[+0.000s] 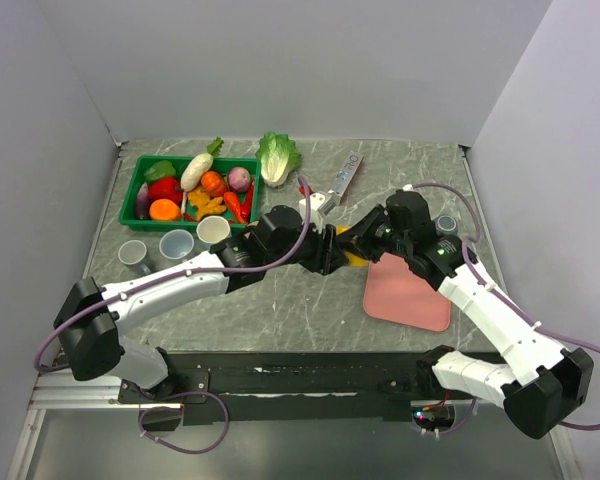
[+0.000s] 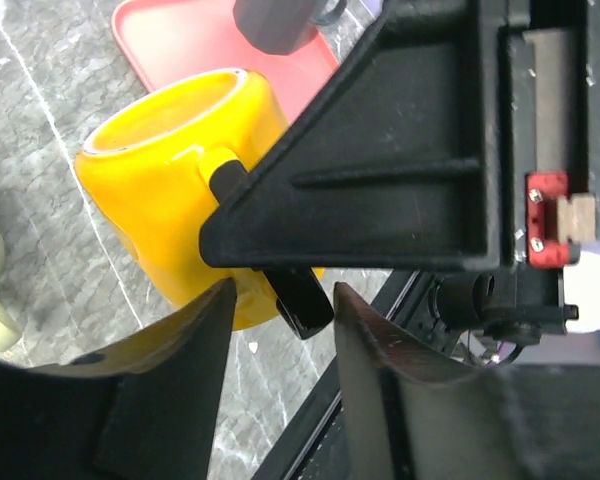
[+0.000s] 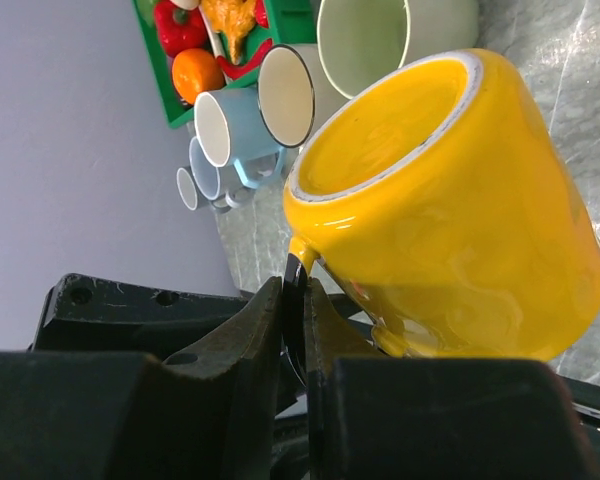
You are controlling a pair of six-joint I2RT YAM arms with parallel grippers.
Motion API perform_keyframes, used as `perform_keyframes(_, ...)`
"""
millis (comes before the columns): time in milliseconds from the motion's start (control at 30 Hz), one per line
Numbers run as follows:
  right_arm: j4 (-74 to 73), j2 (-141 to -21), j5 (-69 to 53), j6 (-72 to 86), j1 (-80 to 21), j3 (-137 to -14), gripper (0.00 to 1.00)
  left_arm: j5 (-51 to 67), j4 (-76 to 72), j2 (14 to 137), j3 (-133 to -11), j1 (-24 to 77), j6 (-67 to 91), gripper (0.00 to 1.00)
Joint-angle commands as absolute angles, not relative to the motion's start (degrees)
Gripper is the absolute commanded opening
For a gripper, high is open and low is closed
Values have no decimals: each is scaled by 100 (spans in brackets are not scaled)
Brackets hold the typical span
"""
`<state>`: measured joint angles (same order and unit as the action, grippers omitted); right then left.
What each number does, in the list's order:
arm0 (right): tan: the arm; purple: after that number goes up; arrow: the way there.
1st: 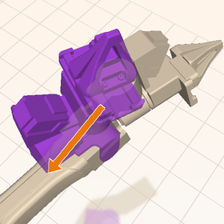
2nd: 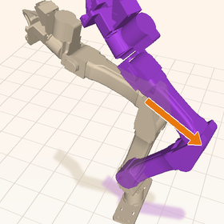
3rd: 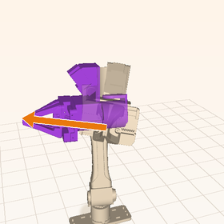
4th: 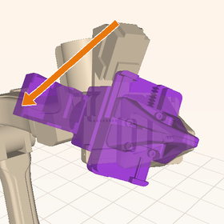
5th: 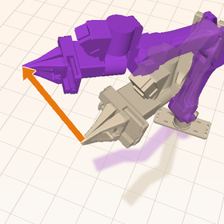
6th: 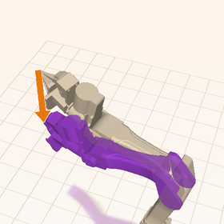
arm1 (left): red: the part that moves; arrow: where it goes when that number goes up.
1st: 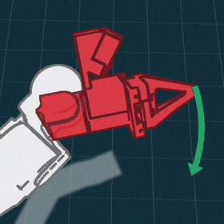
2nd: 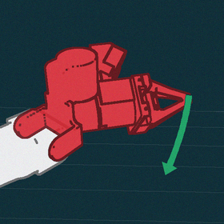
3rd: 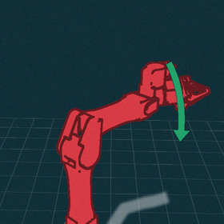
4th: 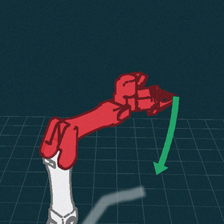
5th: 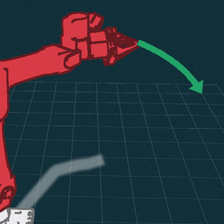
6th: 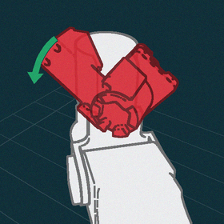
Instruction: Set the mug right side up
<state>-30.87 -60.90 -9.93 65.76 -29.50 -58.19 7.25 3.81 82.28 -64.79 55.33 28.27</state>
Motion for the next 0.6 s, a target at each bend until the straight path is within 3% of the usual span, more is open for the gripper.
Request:
perform_keyframes(0, -2523, -6003, -1072, 6644, -3015, -6153, 0, 422, 281, 8341, -6811, 5563, 3050, 46)
perform_keyframes(200, -2365, -5933, -1107, 6767, -3006, -6047, 0, 89, 562, 8631, -7066, 5563, 3208, 38)
perform_keyframes(400, -2338, -5854, -1090, 6873, -3015, -5915, 0, -579, 896, 8736, -7207, 5563, 3410, 17)
perform_keyframes(467, -2382, -5801, -994, 6882, -3015, -5854, 0, -615, 932, 8763, -7207, 5572, 3410, 3)
perform_keyframes(567, -2583, -5792, -870, 6847, -3015, -5854, 0, -589, 940, 8771, -7216, 5572, 3410, 1)
